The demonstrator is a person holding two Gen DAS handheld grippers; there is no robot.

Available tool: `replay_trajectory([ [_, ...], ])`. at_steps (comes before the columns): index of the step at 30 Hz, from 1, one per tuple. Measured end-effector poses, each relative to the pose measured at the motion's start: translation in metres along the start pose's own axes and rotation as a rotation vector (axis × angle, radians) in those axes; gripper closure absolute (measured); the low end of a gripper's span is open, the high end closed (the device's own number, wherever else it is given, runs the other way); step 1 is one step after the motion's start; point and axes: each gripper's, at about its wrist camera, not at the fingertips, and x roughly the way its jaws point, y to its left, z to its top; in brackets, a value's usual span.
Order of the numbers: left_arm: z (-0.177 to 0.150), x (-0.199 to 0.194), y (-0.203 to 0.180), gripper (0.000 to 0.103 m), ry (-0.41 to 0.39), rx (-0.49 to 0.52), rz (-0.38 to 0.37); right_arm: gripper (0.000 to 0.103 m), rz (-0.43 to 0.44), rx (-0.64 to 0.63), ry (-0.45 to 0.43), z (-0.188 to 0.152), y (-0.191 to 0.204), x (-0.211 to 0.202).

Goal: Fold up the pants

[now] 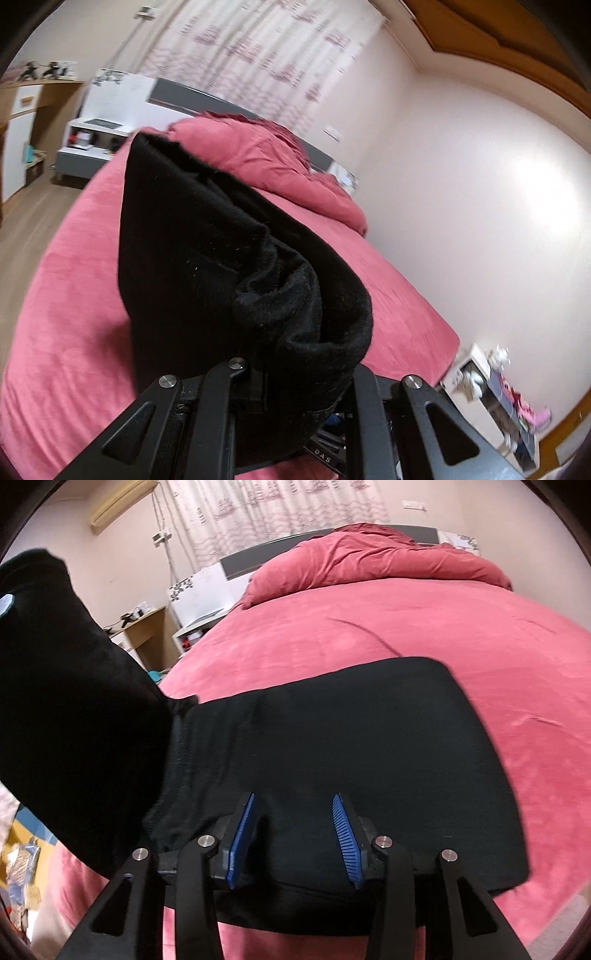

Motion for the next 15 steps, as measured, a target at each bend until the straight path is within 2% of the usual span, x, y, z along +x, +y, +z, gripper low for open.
replay_trajectory([
  [7, -0.019, 0.045, -0.025, 0.088, 0.115, 0.071, -0.046, 0.062, -0.131, -0.029, 0.02, -0.006, -0.013, -0.003],
  [12, -0.038, 0.076, -0.033, 0.088, 0.205, 0.107, -0.065, 0.058, -0.171, -0.115, 0.027, -0.014, -0.008, 0.005],
  [15, -0.044, 0.097, -0.032, 0.088, 0.248, 0.103, -0.068, 0.056, -0.16, -0.116, 0.023, -0.015, -0.01, 0.004],
])
